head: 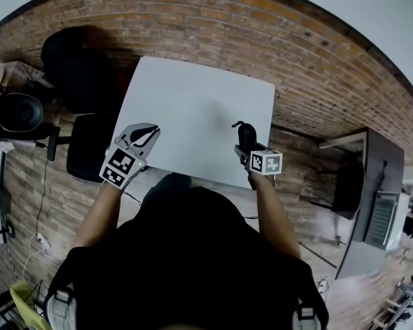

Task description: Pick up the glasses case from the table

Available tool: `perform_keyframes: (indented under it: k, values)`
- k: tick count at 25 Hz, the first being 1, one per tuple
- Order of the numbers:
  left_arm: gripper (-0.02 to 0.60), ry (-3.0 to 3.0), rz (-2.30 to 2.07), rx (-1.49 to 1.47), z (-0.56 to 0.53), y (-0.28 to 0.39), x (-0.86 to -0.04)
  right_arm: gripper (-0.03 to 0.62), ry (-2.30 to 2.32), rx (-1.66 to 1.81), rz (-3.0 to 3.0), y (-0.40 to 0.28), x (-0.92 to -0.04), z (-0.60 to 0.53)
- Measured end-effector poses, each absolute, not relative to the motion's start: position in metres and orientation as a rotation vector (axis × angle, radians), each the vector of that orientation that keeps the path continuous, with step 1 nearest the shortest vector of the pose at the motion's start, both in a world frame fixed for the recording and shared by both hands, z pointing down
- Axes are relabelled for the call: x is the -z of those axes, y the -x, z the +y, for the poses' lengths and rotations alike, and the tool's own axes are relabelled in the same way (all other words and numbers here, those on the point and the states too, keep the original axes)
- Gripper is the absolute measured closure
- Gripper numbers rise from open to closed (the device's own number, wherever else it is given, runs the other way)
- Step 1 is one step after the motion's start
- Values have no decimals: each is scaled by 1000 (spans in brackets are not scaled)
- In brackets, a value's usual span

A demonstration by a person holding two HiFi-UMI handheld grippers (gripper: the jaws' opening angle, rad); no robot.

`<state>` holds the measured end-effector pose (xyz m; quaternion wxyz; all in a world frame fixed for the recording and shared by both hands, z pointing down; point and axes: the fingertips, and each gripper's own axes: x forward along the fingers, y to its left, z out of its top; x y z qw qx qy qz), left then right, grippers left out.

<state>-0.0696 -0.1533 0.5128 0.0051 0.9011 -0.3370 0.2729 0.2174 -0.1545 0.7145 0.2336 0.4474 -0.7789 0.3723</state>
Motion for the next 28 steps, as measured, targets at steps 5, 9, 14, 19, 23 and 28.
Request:
perform_keyframes:
  k: [5, 9, 14, 19, 23, 28]
  values:
    - [557, -2835, -1057, -842, -146, 64, -508, 263, -1247, -1026, -2188, -222, -695, -150]
    - [557, -2856, -1053, -834, -137, 59, -503, 263, -1263, -992, -2227, -223, -679, -147]
    - [557, -2862, -1071, -815, -128, 56, -497, 261, -1261, -974, -2276, -221, -661, -140]
    - [557, -2871, -1072, -810, -118, 48, -495, 263, -1279, -932, -2313, -226, -643, -136]
    - [557, -2882, -1064, -816, -110, 40, -492, 263, -1319, -902, -2334, -241, -626, -136]
    - [557, -2895, -1064, -809, -103, 35, -489, 263, -1356, -875, -2370, -251, -607, -134]
